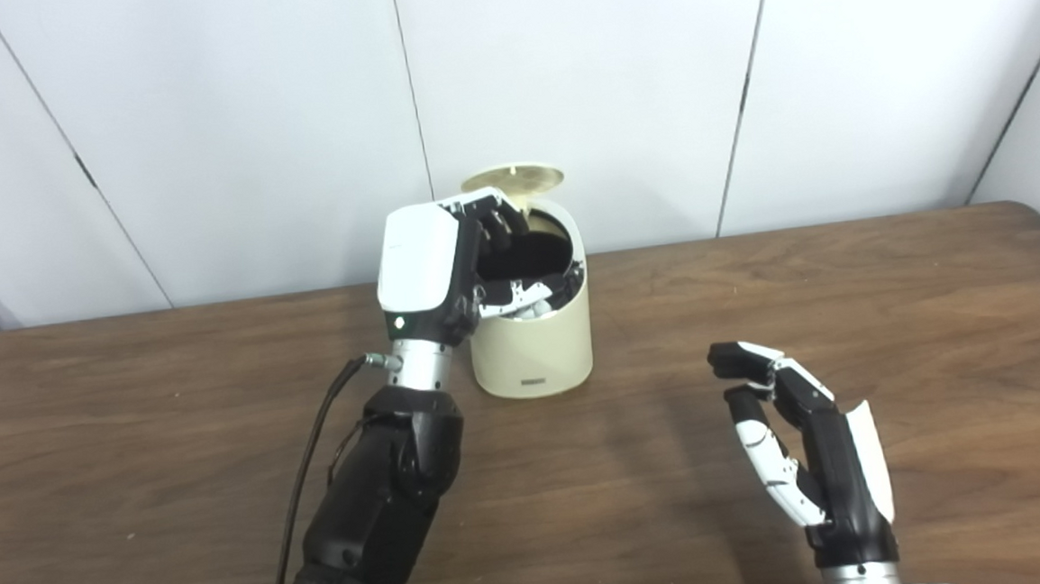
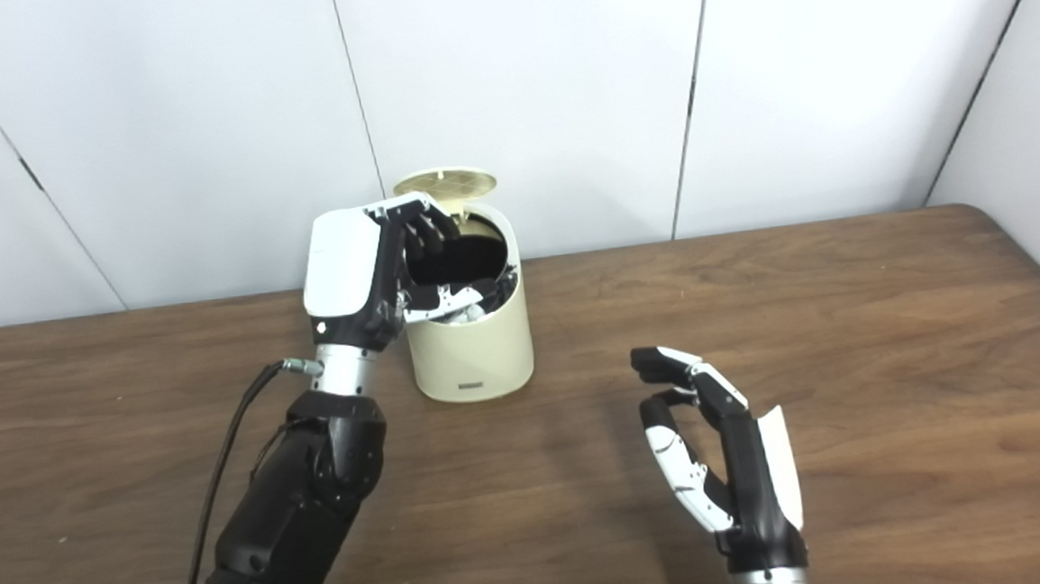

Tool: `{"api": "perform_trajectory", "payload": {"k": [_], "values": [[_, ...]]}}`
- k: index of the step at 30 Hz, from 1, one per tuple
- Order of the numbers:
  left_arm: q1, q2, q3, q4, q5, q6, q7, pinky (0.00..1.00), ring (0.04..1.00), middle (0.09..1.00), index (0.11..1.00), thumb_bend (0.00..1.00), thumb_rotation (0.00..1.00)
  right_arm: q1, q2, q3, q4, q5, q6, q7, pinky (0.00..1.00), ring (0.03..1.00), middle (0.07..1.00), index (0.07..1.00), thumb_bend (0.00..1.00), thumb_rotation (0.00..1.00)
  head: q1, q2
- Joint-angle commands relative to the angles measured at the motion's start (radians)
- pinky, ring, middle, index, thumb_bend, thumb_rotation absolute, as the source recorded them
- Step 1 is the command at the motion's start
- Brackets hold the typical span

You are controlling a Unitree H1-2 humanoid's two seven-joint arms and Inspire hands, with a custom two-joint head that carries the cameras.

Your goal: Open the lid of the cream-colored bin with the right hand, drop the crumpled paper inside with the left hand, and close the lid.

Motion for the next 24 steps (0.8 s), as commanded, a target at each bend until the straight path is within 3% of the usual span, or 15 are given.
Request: {"api": "perform_trajectory", "payload": {"k": [1, 6, 13, 19, 24], "values": [[-0.026, 0.013, 0.008, -0.034, -0.003, -0.037, 0.032, 0.19, 0.243, 0.439, 0.496, 0.55, 0.01, 0.005, 0.003, 0.0, -0.029, -0.001, -0.011, 0.001, 0.59, 0.699, 0.706, 0.698, 0.15, 0.79, 0.0, 0.002], [-0.005, 0.025, 0.013, -0.063, -0.02, -0.068, 0.028, 0.19, 0.23, 0.445, 0.504, 0.52, 0.0, 0.001, -0.002, -0.004, -0.021, 0.002, -0.015, 0.0, 0.59, 0.698, 0.705, 0.696, 0.16, 0.79, 0.007, 0.001], [0.052, 0.031, 0.057, -0.178, -0.052, -0.08, 0.014, 0.19, 0.237, 0.449, 0.505, 0.52, 0.0, -0.001, -0.009, -0.009, -0.016, 0.007, -0.012, 0.006, 0.6, 0.707, 0.714, 0.703, 0.16, 0.78, 0.018, -0.001], [0.116, 0.031, 0.119, -0.32, -0.15, -0.066, -0.061, 0.19, 0.24, 0.435, 0.512, 0.52, 0.0, -0.006, -0.011, -0.012, -0.012, 0.012, -0.018, 0.007, 0.6, 0.71, 0.712, 0.7, 0.14, 0.78, 0.028, -0.001], [0.232, 0.02, 0.208, -0.472, -0.32, -0.028, -0.162, 0.16, 0.207, 0.42, 0.509, 0.52, 0.0, -0.01, -0.018, -0.017, -0.002, 0.015, -0.03, 0.006, 0.6, 0.706, 0.708, 0.696, 0.14, 0.75, 0.036, -0.007]]}}
